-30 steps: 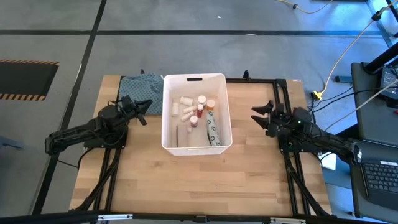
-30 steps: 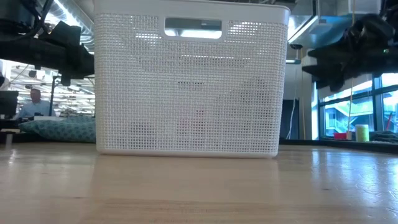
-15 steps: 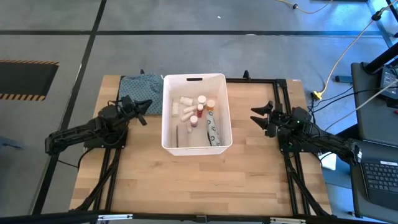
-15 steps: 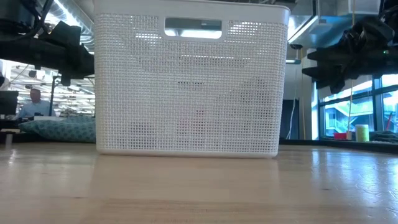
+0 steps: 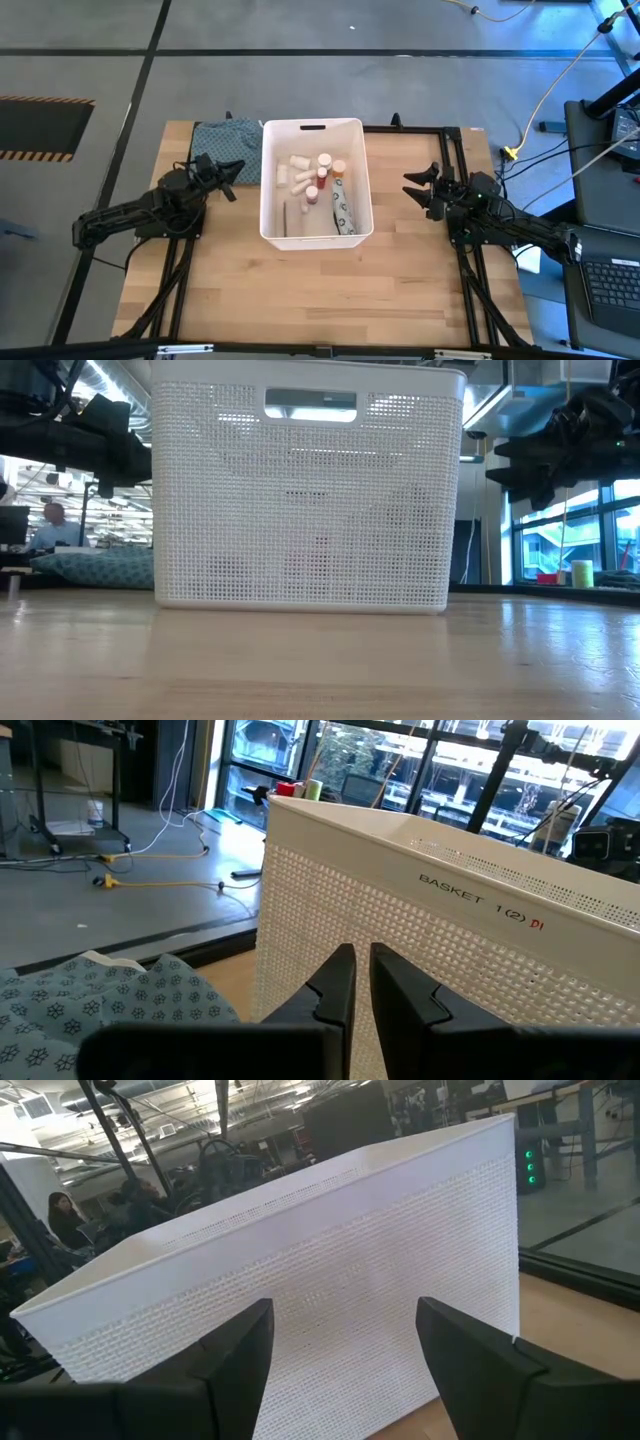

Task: Pick & place medical supplies in basket/bin
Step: Return to Home Position

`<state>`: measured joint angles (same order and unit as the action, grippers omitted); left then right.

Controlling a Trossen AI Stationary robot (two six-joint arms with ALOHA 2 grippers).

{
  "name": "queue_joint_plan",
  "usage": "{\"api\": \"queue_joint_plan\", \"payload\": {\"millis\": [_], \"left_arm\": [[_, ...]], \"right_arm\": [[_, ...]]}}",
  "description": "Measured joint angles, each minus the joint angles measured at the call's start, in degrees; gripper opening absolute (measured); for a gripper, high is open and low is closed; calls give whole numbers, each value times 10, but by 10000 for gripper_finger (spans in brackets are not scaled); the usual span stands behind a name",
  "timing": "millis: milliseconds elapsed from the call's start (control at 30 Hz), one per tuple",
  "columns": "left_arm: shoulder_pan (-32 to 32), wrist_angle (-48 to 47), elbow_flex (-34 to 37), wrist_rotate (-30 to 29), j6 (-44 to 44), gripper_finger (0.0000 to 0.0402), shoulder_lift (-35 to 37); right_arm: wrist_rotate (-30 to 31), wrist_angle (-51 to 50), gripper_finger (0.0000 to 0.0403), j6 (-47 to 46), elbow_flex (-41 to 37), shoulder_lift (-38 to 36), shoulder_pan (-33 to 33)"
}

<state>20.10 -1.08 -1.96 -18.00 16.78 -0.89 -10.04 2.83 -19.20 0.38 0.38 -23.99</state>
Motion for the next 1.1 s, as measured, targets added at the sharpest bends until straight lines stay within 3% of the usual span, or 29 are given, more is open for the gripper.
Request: {"api": "queue_joint_plan", "payload": {"millis": [1100], "left_arm": [[0, 0, 0, 0, 0, 35, 0]], "right_arm": [[0, 0, 248, 0, 0, 0, 0]]}}
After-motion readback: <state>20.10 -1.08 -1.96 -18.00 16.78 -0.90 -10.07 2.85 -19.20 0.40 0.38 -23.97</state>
